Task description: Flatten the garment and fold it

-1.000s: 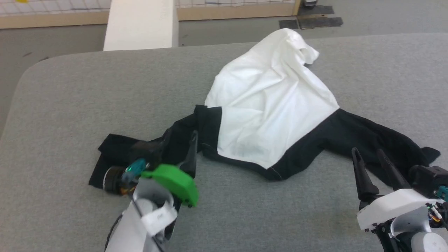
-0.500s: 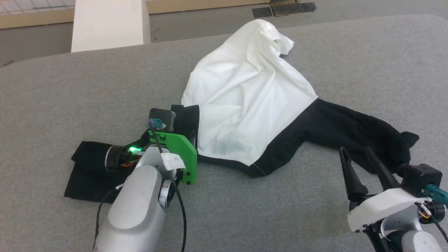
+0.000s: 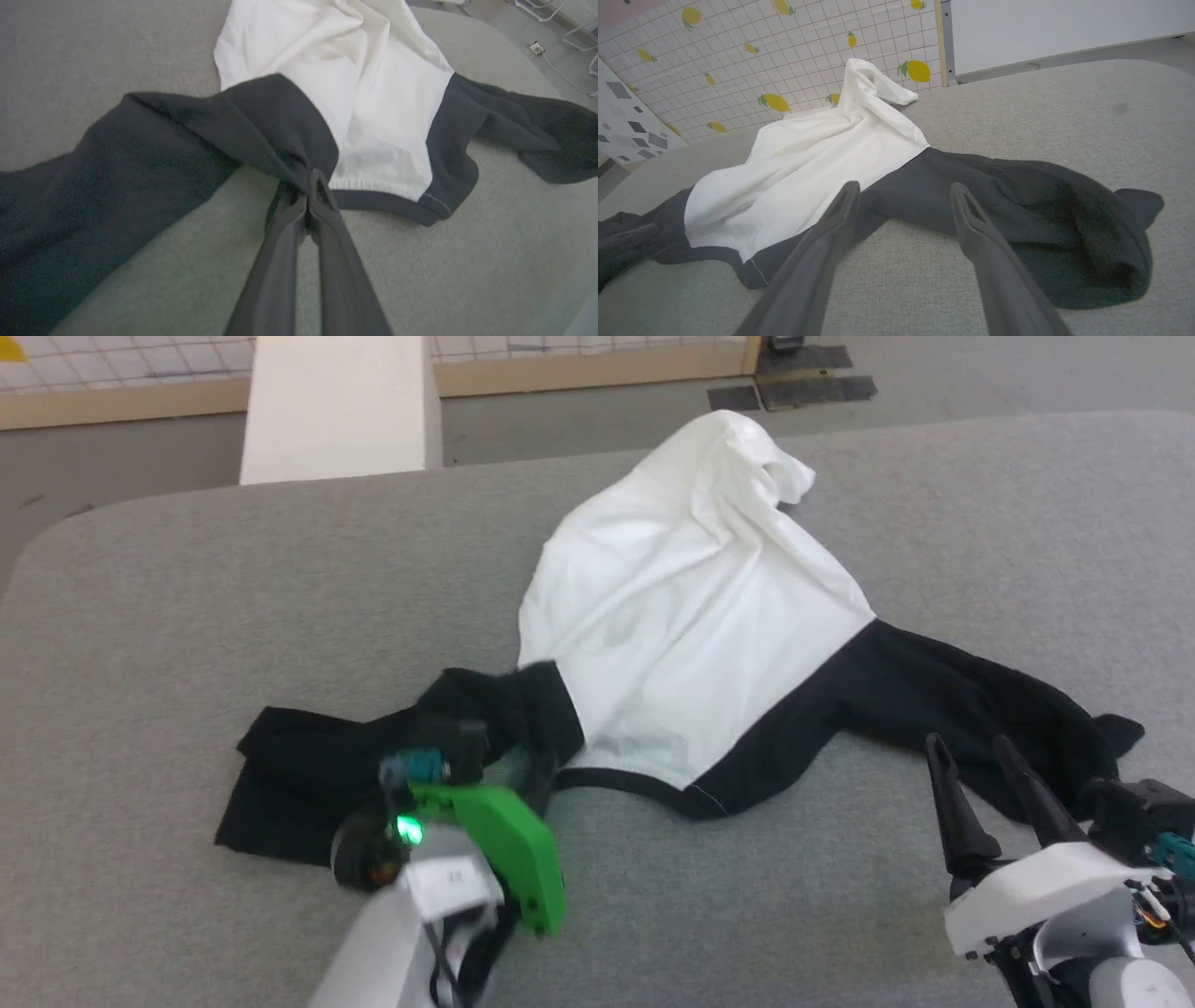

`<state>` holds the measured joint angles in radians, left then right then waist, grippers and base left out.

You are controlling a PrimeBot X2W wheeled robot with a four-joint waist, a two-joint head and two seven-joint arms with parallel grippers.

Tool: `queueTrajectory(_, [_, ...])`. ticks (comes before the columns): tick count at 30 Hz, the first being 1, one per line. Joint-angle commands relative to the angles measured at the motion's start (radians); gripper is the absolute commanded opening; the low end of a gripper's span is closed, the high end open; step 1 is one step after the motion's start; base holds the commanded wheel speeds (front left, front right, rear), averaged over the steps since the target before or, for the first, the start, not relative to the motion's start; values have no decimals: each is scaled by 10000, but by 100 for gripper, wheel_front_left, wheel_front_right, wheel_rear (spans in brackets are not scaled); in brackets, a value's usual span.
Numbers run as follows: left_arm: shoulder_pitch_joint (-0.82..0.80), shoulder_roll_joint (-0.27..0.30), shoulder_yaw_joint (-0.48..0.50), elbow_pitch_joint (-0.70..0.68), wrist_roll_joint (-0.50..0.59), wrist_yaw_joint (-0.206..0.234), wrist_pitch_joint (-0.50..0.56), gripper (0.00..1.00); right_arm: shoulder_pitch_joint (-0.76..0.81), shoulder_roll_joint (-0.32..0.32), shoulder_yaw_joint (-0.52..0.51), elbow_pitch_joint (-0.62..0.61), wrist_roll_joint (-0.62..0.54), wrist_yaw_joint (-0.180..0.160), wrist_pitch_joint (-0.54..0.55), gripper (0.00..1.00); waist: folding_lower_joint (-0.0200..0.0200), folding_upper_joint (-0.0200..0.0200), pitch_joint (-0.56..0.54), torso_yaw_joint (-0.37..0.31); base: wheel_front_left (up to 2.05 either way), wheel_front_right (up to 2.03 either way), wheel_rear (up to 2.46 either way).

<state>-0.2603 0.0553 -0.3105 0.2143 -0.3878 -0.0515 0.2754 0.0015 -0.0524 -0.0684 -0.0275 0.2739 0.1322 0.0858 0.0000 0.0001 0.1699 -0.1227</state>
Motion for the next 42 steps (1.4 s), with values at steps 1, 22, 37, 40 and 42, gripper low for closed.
queueTrajectory(1, [612,33,-61,-424,-201,-24,269,0,147,22,-83,-26,28,-15,67,100,0,-1,-329,414,0,0,0])
queueTrajectory(22, [3509,110,891,-2907,-1372,1060,-688,100,548,22,-1891,534,-287,-15,2261,100,0,-1,-407,1529,0,0,0])
queueTrajectory(37, [1758,548,1248,-1484,976,1274,-5132,100,-1599,22,-3128,3221,-1053,-15,4288,100,0,-1,495,1594,0,0,0])
queueTrajectory(40, [1673,544,1297,-1381,1022,1318,-5217,100,-1597,22,-2795,3304,-1224,-15,5125,49,0,-1,639,1589,0,0,0])
queueTrajectory(42, [1654,525,1350,-1346,992,1334,-5256,100,-1587,22,-2706,3058,-1406,-15,5241,0,0,-1,689,1573,0,0,0])
